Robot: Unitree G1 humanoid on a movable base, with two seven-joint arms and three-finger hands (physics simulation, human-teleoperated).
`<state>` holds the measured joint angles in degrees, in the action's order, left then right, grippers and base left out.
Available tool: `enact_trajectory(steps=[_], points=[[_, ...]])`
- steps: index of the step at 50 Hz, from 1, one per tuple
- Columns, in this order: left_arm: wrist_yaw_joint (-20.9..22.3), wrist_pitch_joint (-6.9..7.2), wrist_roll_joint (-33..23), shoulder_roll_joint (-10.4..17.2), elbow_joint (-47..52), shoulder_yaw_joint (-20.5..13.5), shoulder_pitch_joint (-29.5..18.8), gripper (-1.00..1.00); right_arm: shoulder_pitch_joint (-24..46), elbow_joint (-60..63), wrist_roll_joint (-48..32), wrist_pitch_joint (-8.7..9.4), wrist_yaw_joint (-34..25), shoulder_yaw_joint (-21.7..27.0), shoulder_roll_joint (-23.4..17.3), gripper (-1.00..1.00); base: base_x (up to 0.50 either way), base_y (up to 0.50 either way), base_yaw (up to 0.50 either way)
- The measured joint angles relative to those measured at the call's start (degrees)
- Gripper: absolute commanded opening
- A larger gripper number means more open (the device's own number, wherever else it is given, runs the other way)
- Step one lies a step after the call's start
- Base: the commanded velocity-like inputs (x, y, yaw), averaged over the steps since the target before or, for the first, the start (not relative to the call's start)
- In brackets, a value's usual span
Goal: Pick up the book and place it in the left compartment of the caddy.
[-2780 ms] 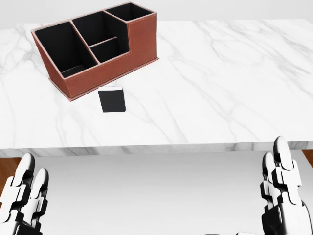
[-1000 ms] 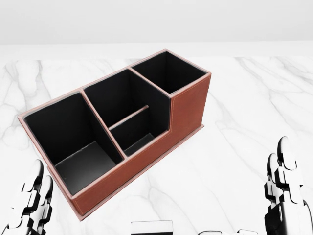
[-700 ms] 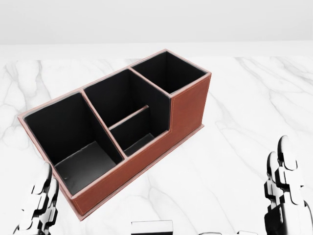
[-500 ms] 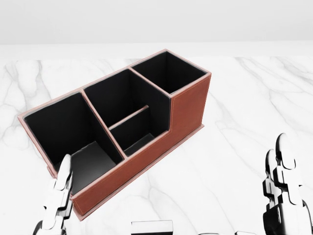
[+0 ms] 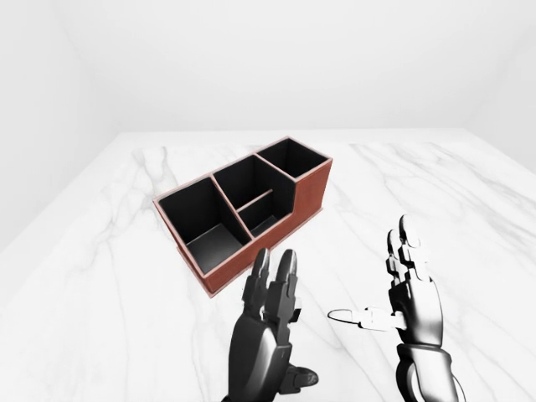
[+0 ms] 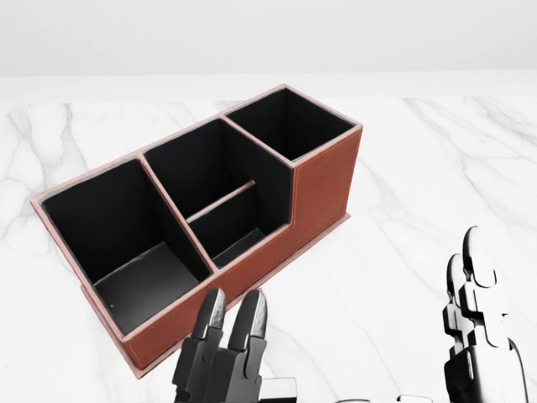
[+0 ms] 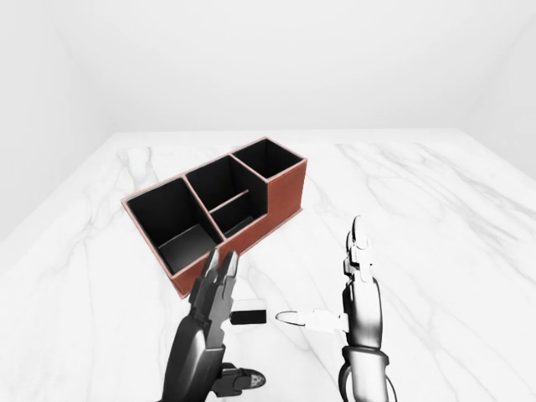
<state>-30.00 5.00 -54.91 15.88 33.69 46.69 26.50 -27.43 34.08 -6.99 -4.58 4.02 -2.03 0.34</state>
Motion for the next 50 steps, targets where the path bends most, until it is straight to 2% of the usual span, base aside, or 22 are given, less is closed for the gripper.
enact_trajectory(steps=[7, 16, 27, 50], points=[[0.00, 0.00, -4.94, -1.34, -3.61, 2.15, -2.34, 1.00, -0.13, 0.02, 0.25, -0.32, -0.08, 0.13, 0.05, 1.00, 0.00, 0.00, 0.00], [0.00, 0.00, -8.73, -4.31, -7.98, 1.52, -5.07, 1.00, -0.34, 0.08, 0.57, -0.42, -0.13, 0.29, 0.16, 1.00, 0.00, 0.00, 0.00], [0.00, 0.00, -10.67, -7.60, -13.45, -1.32, -7.75, 1.00, -0.38, -0.01, 0.92, -0.42, -0.17, 0.39, 0.23, 1.00, 0.00, 0.00, 0.00], [0.00, 0.00, -13.95, -15.62, -30.62, -10.46, -14.71, 1.00, -0.33, -0.13, 1.42, -0.42, -0.33, 0.52, 0.32, 1.00, 0.00, 0.00, 0.00]])
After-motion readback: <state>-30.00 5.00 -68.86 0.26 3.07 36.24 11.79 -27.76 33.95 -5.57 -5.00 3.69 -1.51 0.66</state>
